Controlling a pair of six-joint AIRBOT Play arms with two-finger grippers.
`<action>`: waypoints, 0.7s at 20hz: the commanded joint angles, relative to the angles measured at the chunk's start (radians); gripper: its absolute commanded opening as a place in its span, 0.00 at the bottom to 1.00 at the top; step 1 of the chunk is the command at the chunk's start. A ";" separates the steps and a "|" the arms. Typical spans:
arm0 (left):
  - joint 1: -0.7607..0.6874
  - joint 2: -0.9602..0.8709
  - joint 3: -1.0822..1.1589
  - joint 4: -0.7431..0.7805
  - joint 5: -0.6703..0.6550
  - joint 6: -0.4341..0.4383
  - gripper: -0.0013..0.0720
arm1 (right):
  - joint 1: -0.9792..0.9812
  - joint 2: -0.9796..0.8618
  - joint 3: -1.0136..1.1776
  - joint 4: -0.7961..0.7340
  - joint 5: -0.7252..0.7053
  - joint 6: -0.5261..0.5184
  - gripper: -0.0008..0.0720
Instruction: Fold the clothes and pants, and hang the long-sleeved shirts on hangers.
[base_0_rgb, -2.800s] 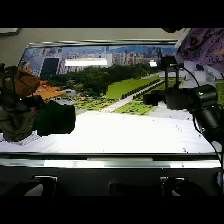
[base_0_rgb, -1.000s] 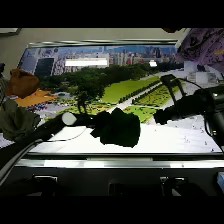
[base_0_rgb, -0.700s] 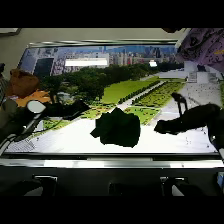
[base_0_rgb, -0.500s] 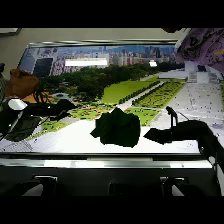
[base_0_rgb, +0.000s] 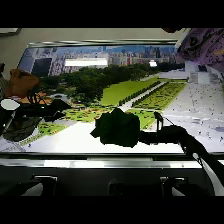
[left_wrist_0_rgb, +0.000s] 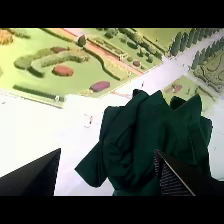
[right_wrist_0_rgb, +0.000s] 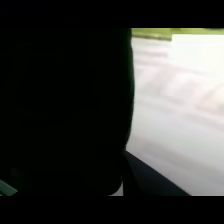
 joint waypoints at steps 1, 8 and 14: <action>0.003 0.000 0.000 0.004 -0.005 0.000 0.91 | 0.016 -0.021 0.005 0.015 0.050 -0.029 0.23; -0.087 -0.058 -0.137 0.021 0.056 0.057 0.66 | 0.014 0.038 0.019 0.009 -0.071 -0.010 0.05; -0.262 -0.113 -0.235 -0.023 0.193 0.098 0.66 | 0.014 0.062 0.019 0.010 -0.126 0.055 0.05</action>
